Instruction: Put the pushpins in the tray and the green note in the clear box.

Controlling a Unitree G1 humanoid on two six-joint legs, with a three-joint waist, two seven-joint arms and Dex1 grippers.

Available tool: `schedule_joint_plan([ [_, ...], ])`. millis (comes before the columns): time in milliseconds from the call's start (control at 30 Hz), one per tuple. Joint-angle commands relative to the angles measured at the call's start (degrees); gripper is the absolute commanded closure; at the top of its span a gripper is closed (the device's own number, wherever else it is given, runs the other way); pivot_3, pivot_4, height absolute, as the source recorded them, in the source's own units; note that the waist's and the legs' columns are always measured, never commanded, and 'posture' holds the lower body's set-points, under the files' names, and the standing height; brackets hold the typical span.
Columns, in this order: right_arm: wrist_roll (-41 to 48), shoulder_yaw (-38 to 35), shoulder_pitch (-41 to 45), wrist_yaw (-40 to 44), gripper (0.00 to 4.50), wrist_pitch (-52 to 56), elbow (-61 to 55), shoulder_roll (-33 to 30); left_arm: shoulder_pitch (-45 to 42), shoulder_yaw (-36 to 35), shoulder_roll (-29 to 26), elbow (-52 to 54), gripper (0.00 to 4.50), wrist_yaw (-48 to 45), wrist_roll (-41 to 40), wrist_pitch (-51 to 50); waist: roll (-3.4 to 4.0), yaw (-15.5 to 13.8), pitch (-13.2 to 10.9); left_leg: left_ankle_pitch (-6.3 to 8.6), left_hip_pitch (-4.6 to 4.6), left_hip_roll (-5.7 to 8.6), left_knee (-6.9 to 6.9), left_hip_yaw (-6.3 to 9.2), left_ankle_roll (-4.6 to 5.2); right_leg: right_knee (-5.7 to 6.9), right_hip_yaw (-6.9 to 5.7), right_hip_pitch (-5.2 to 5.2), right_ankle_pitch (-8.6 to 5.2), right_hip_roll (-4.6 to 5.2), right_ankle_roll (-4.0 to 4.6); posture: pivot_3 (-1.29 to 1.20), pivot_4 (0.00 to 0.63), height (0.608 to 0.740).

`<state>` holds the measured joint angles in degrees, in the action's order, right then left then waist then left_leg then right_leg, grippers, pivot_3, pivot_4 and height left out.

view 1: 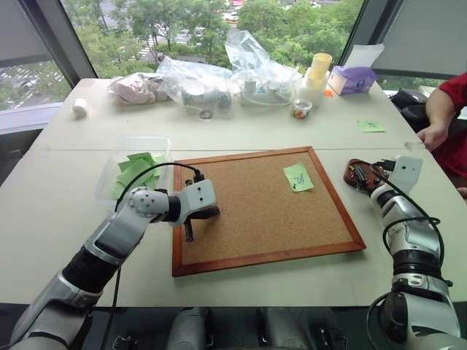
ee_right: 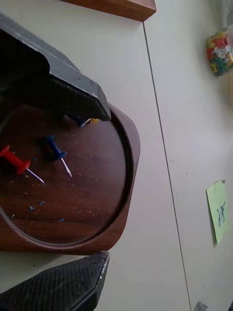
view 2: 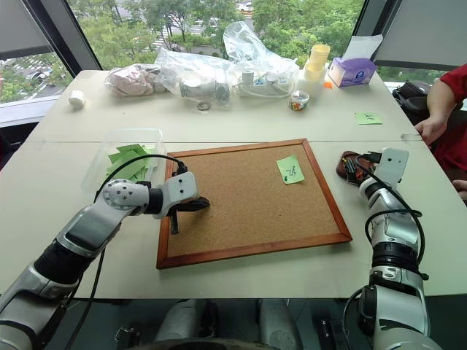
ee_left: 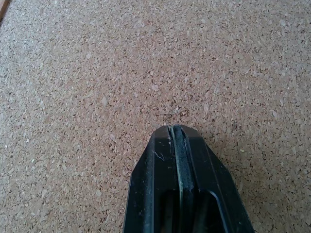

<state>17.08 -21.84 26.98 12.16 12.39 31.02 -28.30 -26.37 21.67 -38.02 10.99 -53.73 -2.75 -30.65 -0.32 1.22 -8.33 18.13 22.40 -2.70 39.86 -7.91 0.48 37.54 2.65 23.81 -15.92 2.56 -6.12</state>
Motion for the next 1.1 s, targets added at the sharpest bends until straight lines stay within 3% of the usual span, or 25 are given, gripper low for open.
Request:
schedule_joint_plan([
  [33, 1.05, -1.75, -0.13, -0.14, 0.06, -1.38, -4.16, -0.12, 1.19, 0.7, -0.32, -2.06, 4.5, 1.16, 2.2, -1.53, 0.0, 0.0, 0.0, 0.0, 0.0, 0.0, 0.0, 0.0, 0.0, 0.0, 0.0, 0.0, 0.0, 0.0, 0.0, 0.0, 0.15, 0.731],
  [300, 1.59, -3.14, -0.23, -0.63, 0.06, -2.24, -6.27, -0.19, 0.93, 0.88, -0.03, -2.15, 4.5, 1.19, 2.27, -1.45, 0.0, -0.03, 0.0, 0.0, 0.0, 0.01, 0.0, 0.0, 0.0, 0.0, 0.0, -0.01, 0.0, 0.01, 0.0, 0.0, 0.15, 0.731],
  [500, 10.41, -7.7, -0.95, 0.97, 0.06, 3.66, -13.21, 1.03, 1.15, 0.78, -0.09, -1.82, 4.5, 1.28, 2.21, -1.74, 0.0, -0.07, 0.0, 0.0, 0.0, 0.0, 0.0, 0.01, 0.0, 0.0, 0.0, -0.02, 0.0, 0.02, 0.0, 0.0, 0.15, 0.731],
  [700, 13.89, -7.06, -2.73, 2.71, 0.06, 8.63, -21.21, 0.55, 1.29, 0.72, -0.16, -1.74, 4.5, 1.18, 2.06, -1.71, 0.0, -0.07, 0.0, 0.01, -0.01, 0.0, 0.0, 0.02, 0.01, 0.0, 0.0, -0.02, 0.0, 0.03, 0.0, 0.0, 0.15, 0.731],
  [833, 13.9, 4.27, -9.73, 14.32, 0.06, 15.03, -36.4, -4.37, 1.17, 0.54, -0.57, -2.2, 4.5, 0.75, 2.05, -1.11, 0.02, -0.14, 0.0, 0.03, 0.0, 0.0, -0.02, 0.04, 0.05, -0.02, 0.0, -0.03, 0.0, 0.03, 0.0, 0.0, 0.15, 0.731],
  [933, 13.58, 9.41, -12.48, 17.07, 0.06, 18.07, -41.98, -5.53, 1.17, 0.61, -0.6, -2.38, 4.5, 0.67, 2.1, -0.84, -0.02, -0.04, 0.02, 0.17, -0.04, -0.03, -0.02, 0.06, 0.29, -0.02, -0.02, -0.05, 0.0, 0.01, 0.01, 0.0, 0.15, 0.731],
  [1100, 9.61, 14.8, -12.95, 16.85, 0.06, 16.41, -41.86, -2.8, 1.04, 0.83, -0.17, -2.5, 4.5, 0.81, 2.06, -0.75, -0.04, -0.23, 0.01, 0.21, -0.04, 0.0, -0.01, 0.06, 0.37, -0.03, -0.04, -0.06, -0.1, 0.04, 0.18, 0.0, 0.15, 0.731],
])
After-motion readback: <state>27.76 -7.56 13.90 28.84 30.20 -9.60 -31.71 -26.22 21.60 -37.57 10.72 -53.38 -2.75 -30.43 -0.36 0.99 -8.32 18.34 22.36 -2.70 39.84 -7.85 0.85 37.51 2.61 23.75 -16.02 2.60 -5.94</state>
